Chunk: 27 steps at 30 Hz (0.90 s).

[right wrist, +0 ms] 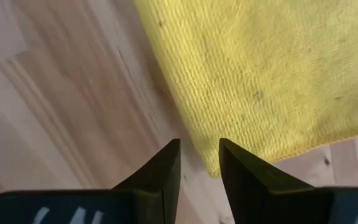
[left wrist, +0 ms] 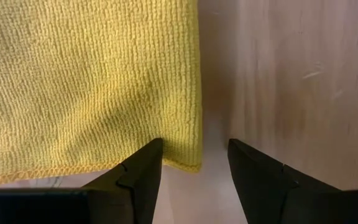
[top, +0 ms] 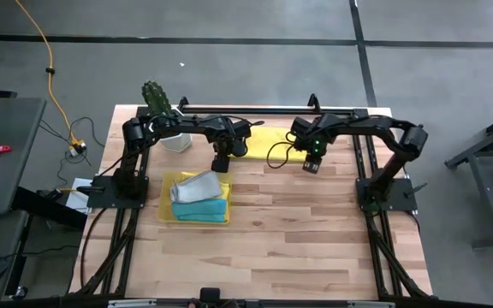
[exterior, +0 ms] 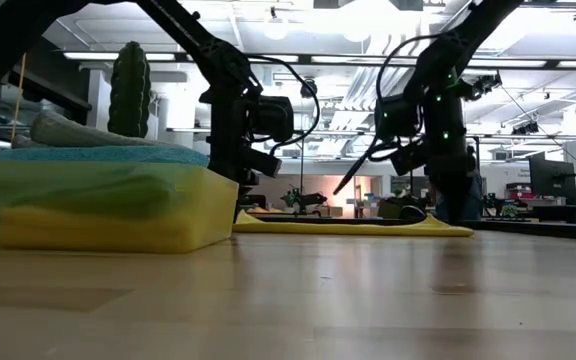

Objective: Fold microfiber towels
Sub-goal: Fold the yellow microfiber towel

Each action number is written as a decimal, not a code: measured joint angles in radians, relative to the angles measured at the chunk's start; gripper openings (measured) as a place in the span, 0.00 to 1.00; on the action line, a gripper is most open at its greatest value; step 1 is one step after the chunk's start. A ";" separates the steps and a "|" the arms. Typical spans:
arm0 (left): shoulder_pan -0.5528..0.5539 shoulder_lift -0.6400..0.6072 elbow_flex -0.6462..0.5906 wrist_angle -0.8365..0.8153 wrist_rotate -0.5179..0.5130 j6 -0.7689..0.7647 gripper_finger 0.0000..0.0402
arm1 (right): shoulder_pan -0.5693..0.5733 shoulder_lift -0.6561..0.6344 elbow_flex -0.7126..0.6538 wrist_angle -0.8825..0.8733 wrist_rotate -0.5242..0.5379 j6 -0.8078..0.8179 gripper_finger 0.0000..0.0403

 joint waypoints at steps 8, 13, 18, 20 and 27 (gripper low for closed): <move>0.000 0.000 0.000 0.000 0.000 0.000 0.43 | 0.000 0.060 0.000 -0.014 0.082 -0.066 0.25; 0.000 0.000 0.000 0.000 0.000 -0.002 0.43 | 0.000 0.083 0.002 -0.019 0.087 -0.076 0.25; 0.001 0.000 0.000 0.000 0.000 -0.002 0.43 | 0.000 0.089 0.003 -0.013 0.090 -0.091 0.25; 0.001 0.000 0.000 0.001 0.000 0.000 0.43 | 0.000 0.089 0.003 -0.012 0.089 -0.089 0.23; -0.001 0.024 0.005 0.000 -0.048 -0.009 0.35 | 0.000 0.090 0.002 -0.014 0.086 -0.066 0.06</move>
